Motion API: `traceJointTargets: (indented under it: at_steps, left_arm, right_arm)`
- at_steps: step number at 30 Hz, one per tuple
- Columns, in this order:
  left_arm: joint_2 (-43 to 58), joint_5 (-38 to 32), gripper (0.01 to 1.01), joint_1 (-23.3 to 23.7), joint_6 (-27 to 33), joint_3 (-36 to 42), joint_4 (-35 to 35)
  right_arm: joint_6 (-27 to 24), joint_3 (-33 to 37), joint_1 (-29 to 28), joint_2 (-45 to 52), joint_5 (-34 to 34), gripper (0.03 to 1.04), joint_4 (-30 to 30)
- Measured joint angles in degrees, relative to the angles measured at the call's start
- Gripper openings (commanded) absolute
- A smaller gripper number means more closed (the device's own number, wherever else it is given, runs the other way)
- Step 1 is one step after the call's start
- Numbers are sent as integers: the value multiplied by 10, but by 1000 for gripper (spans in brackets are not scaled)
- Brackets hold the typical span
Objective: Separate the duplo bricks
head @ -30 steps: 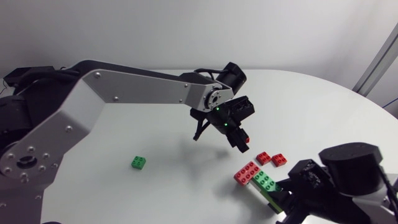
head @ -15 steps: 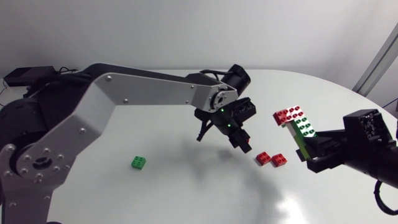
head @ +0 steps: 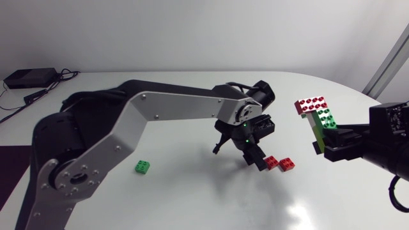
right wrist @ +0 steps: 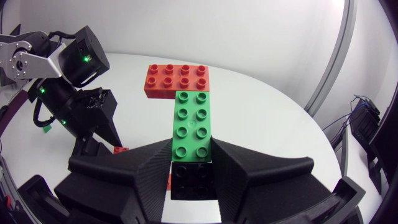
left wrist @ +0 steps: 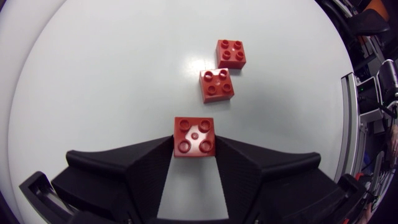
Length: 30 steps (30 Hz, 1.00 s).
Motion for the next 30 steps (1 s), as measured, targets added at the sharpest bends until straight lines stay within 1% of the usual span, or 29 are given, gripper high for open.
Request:
traceJointTargets:
  at_steps: [8,12,14,17,18,20,22,27,30]
  left_arm:
    - [0,0,485,-9,-10,2,-11]
    - [0,0,639,-9,-11,2,-18]
    - [0,0,695,-7,-11,2,-17]
    - [-17,0,715,5,-11,-14,-11]
    - [-28,0,716,12,-11,-23,-10]
    - [-61,0,774,32,-10,-45,-6]
    - [-107,-2,787,57,-10,-71,3]
    - [-227,-10,787,113,-10,-121,20]
    - [-291,-12,787,125,-10,-165,46]
  right_arm:
    - [0,3,0,0,0,213,0]
    - [7,3,6,0,0,213,0]
    - [9,3,16,0,0,213,0]
    - [14,3,39,1,0,211,-1]
    - [17,4,52,3,3,211,-2]
    - [26,6,85,8,21,211,-4]
    - [32,7,126,12,45,211,-5]
    - [63,7,247,35,117,210,-4]
    - [86,12,299,75,145,210,7]
